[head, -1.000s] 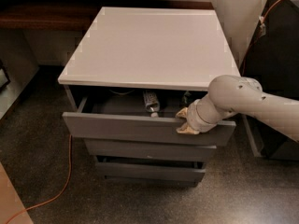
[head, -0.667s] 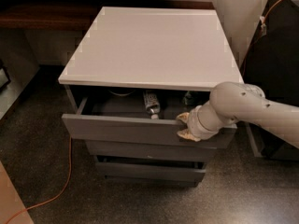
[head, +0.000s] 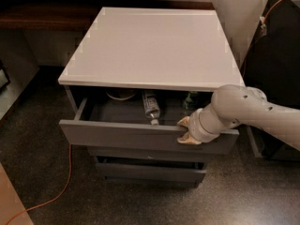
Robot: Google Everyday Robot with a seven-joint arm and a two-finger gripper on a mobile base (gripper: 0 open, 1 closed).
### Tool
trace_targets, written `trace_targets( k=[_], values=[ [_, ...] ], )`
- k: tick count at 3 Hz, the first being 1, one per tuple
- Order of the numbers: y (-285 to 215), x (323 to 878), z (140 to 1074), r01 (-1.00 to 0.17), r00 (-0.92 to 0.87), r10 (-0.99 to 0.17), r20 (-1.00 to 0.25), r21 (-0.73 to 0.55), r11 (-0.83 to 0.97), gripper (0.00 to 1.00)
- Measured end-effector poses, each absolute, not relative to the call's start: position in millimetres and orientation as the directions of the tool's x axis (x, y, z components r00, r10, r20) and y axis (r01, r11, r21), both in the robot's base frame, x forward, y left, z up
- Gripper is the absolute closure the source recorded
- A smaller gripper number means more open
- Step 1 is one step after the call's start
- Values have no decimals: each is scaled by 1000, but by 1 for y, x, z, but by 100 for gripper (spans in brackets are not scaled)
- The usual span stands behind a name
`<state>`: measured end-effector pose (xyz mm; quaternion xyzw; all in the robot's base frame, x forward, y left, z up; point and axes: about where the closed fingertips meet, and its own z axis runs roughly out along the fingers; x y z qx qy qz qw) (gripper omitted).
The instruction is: Pick blue plastic bottle from top drawer and place on counter
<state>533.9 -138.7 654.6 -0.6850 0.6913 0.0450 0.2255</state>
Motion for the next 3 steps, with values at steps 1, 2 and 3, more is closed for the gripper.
trace_targets(
  k=[1,2,3],
  values=[
    [-139,516,651,-973,26,-926,-376,-224,63,99],
    [-139,516,653,-973,26,-926,-376,-224,63,100],
    [-140,501,650,-976,7,-924,-383,-202,77,100]
  ],
)
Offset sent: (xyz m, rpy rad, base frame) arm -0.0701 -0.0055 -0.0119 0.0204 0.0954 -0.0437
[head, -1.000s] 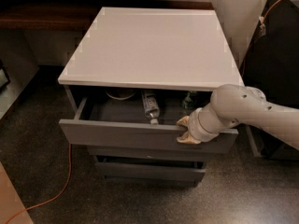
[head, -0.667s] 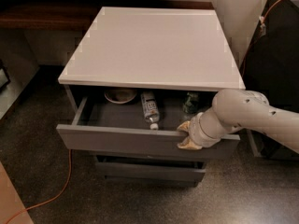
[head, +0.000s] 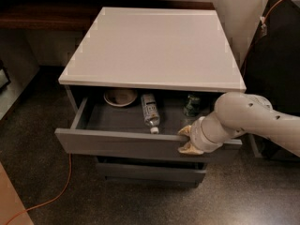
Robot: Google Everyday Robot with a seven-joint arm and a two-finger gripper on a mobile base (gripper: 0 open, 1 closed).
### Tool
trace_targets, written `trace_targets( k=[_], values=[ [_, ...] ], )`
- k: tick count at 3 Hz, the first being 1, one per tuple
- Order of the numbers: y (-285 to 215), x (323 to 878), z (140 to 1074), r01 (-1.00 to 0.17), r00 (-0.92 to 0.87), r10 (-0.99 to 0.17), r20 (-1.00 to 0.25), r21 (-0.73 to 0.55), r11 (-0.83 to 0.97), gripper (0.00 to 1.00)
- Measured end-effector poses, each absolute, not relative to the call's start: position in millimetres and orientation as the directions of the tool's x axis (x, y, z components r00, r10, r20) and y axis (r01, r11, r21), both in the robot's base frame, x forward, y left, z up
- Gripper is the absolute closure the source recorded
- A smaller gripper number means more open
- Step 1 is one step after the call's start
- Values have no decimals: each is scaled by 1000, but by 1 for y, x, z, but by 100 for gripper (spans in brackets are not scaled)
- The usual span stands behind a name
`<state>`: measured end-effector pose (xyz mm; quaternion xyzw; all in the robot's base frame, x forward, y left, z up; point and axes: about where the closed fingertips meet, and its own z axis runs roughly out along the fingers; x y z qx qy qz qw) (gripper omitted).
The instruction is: Pick blue plastic bottle from top drawer and place on counter
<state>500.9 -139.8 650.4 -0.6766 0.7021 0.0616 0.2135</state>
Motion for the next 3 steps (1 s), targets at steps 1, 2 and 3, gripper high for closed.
trace_targets(
  k=[1,2,3],
  values=[
    [-140,501,652,-976,7,-924,-383,-202,77,100],
    [-139,497,653,-977,3,-922,-387,-200,81,98],
    [-137,491,656,-977,-2,-920,-393,-196,86,75]
  ],
)
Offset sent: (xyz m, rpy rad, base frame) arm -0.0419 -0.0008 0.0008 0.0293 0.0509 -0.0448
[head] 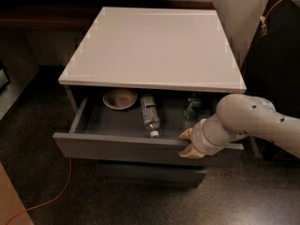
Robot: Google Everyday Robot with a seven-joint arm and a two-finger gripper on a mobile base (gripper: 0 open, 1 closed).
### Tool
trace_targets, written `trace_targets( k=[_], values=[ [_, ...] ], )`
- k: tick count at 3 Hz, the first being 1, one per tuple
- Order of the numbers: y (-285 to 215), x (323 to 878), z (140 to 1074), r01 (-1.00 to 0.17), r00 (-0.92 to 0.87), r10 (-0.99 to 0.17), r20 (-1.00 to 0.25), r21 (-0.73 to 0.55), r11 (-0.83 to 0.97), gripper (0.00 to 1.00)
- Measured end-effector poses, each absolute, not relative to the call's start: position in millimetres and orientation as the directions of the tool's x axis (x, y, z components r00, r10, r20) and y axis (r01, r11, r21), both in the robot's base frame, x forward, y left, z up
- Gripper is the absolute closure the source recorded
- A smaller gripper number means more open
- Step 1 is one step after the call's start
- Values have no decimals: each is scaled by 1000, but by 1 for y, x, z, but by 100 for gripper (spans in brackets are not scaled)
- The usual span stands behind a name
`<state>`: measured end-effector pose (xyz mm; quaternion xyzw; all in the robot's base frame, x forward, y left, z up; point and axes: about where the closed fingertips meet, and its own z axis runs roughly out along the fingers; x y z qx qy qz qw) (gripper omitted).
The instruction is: Pick blue plastic bottle from top drawer and place on counter
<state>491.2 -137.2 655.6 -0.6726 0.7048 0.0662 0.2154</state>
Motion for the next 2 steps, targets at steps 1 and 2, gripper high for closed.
trace_targets(
  k=[1,2],
  values=[
    [-134,483,667,-977,-29,-920,-390,-184,109,52],
    [-130,484,686,-976,-48,-919,-392,-178,126,29]
  ],
)
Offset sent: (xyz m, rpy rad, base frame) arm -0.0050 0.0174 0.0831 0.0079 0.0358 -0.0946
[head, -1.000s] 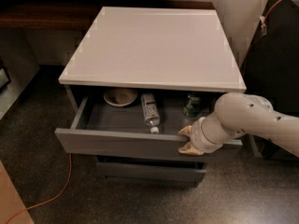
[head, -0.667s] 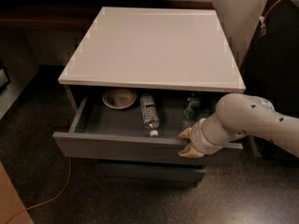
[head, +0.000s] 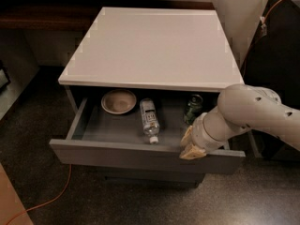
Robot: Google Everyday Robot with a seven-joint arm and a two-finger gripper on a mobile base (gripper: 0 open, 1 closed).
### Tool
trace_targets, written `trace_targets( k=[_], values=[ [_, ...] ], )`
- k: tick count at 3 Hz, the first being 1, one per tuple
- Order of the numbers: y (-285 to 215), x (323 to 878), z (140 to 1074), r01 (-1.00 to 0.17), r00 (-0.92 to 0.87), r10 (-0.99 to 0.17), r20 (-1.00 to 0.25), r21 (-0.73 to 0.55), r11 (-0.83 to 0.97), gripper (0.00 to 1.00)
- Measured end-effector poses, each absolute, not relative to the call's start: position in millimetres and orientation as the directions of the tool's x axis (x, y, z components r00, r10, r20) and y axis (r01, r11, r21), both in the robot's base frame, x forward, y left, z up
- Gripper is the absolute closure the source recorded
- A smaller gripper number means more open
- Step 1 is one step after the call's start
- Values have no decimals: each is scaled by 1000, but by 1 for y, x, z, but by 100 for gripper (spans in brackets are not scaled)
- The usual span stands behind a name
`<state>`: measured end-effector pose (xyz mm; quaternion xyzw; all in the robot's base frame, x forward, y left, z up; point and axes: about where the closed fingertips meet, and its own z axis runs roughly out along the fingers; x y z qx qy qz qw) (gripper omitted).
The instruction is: Pick blue plastic bottle from top drawer and place on counter
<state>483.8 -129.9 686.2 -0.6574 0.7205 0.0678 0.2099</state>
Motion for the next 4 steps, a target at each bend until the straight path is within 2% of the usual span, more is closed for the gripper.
trace_targets(
  k=[1,2,3,4],
  values=[
    [-122,489,718,-974,-59,-918,-391,-180,139,4],
    [-115,499,740,-973,-47,-921,-387,-191,130,0],
    [-107,515,750,-972,-25,-926,-376,-208,110,0],
    [-103,529,750,-971,-21,-925,-379,-214,109,10]
  ],
)
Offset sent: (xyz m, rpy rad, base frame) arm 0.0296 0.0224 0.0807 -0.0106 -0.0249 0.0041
